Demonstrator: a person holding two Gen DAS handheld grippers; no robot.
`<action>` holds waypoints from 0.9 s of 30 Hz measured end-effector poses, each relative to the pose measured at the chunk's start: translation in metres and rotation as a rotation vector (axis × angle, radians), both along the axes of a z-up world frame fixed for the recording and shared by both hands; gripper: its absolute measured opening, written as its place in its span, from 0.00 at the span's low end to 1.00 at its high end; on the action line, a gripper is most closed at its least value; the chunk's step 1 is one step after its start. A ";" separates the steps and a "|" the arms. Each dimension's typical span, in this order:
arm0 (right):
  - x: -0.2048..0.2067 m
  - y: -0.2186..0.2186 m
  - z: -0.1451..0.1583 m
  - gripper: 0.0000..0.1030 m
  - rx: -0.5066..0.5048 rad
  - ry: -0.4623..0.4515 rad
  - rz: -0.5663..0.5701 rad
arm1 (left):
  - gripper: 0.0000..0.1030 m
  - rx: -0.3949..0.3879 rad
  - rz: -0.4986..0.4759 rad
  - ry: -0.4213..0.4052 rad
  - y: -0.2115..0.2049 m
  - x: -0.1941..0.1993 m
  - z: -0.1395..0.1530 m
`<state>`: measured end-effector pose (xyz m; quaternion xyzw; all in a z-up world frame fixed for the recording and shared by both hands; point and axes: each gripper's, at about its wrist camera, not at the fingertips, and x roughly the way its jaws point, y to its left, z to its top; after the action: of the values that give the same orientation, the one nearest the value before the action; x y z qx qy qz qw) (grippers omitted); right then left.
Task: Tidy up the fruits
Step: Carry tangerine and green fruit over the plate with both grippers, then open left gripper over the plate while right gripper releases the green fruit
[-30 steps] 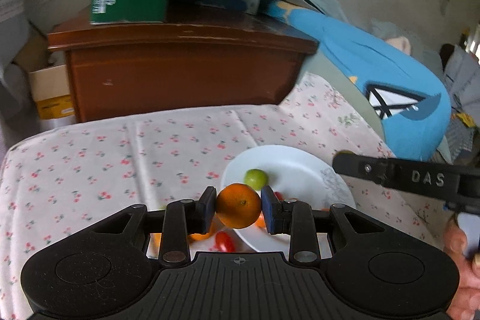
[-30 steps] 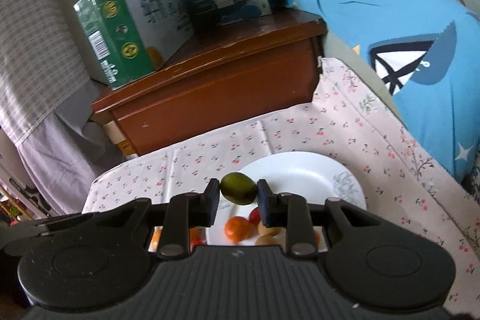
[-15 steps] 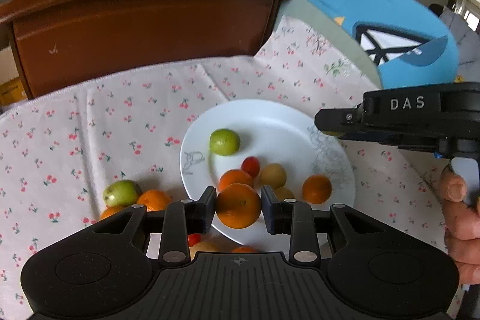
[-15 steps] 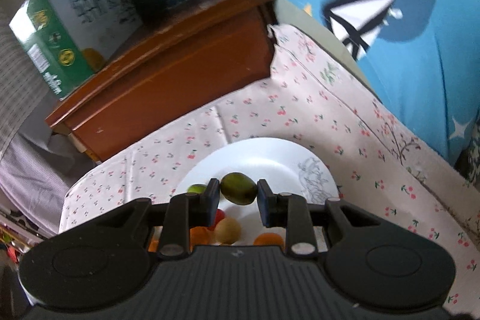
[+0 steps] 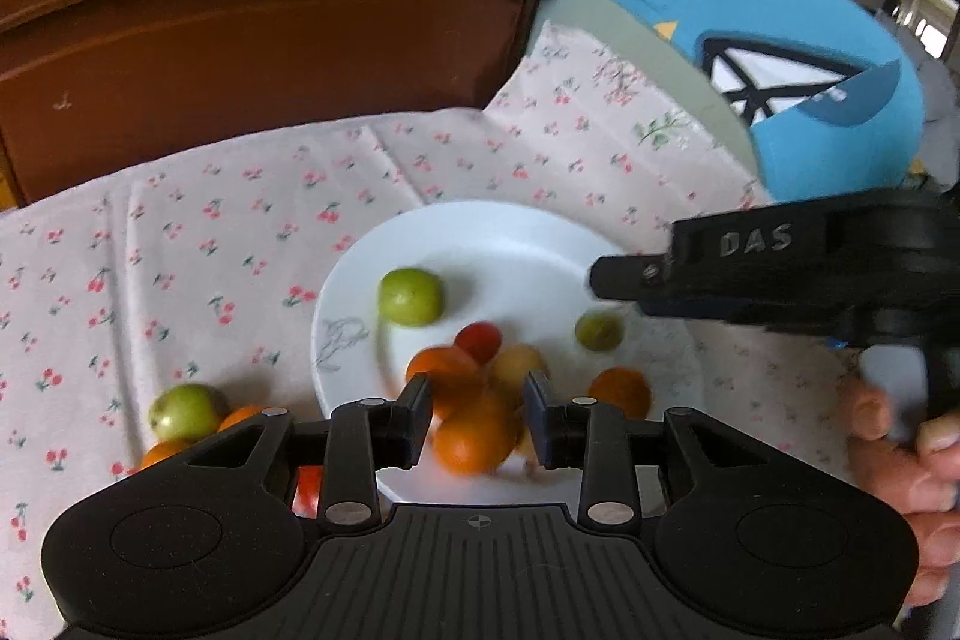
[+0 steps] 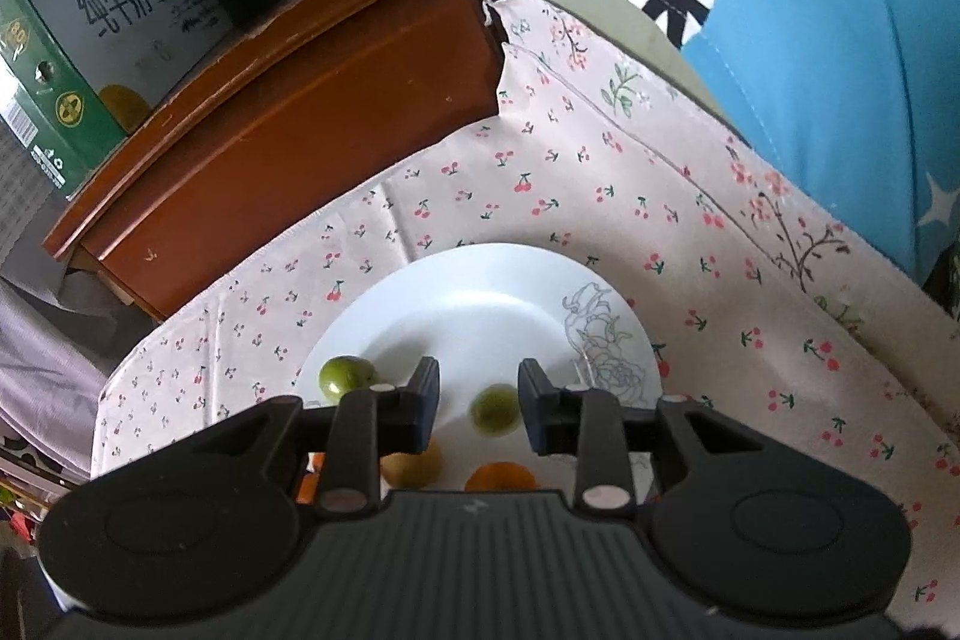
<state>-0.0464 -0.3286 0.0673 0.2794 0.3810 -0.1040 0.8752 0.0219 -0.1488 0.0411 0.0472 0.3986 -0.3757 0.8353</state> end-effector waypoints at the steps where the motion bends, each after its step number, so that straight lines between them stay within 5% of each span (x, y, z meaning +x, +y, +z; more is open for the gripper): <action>1: 0.000 -0.001 0.000 0.30 0.008 -0.003 -0.001 | 0.39 -0.015 0.002 0.001 0.001 0.000 0.003; 3: 0.000 -0.003 0.002 0.31 0.022 -0.014 -0.008 | 0.69 -0.034 0.026 -0.016 0.003 -0.001 0.012; 5: -0.001 -0.006 0.005 0.33 0.033 -0.030 -0.016 | 0.75 -0.038 0.062 -0.055 0.008 -0.002 0.023; 11: -0.004 -0.011 0.012 0.37 0.053 -0.057 -0.034 | 0.83 -0.038 0.111 -0.067 0.025 0.003 0.048; 27: -0.021 0.027 0.025 0.42 0.020 -0.076 0.046 | 0.84 0.034 0.219 -0.062 0.085 -0.001 0.068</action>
<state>-0.0671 -0.3012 0.0919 0.2832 0.3549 -0.0694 0.8883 0.0207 -0.0641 0.1093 0.0292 0.3816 -0.2735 0.8825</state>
